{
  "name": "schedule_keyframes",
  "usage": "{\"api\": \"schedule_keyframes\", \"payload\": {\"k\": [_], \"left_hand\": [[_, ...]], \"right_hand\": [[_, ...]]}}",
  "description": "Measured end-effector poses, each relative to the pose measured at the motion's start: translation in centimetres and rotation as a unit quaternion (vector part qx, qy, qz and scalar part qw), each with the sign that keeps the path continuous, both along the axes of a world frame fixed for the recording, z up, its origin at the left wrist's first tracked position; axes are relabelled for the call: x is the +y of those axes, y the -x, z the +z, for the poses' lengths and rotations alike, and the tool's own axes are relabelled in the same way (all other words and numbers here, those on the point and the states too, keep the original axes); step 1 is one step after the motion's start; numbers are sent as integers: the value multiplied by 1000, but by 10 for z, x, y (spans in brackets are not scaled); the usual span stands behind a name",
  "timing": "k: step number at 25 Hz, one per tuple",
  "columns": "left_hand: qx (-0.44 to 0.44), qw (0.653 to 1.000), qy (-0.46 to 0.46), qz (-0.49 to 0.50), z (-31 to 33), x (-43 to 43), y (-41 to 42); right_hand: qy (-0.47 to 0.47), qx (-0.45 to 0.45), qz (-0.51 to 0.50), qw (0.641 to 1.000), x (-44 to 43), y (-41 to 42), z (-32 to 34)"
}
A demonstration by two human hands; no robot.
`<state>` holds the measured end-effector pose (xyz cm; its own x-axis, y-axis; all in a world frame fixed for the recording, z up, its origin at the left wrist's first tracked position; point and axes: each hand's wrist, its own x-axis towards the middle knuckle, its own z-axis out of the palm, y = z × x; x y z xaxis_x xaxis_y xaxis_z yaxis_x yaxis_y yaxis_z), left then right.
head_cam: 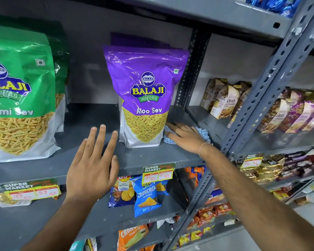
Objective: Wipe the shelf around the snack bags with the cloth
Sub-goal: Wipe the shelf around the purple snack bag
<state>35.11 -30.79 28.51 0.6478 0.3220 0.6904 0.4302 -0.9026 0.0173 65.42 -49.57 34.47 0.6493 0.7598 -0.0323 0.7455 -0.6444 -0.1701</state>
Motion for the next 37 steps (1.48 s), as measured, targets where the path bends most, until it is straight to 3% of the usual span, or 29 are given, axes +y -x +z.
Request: {"api": "schedule_keyframes", "payload": {"k": [10,16,21,27,31,35,37], "left_hand": [[12,1000,0,5,0,-1,1],[7,1000,2,3,2,-2,1],[7,1000,0,6,4,-2,2],[10,1000,-2,4,5,-1,2],[9,1000,-2,6,3,-1,1],[7,1000,-4,5,4,-1,2],[4,1000,-9,6,4,-1,2]], "right_hand": [[19,17,-113,993,70,-71,10],[-29,20,-43,998,24,-19,8],[-10,-13,-10,1000,-14,38,3],[-7,59,55,997,-48,69,15],[14,-11,120,993,-69,72,6],[-59,-57,147,986,-81,75,-11],[-167,16,128,977,-80,69,-16]]}}
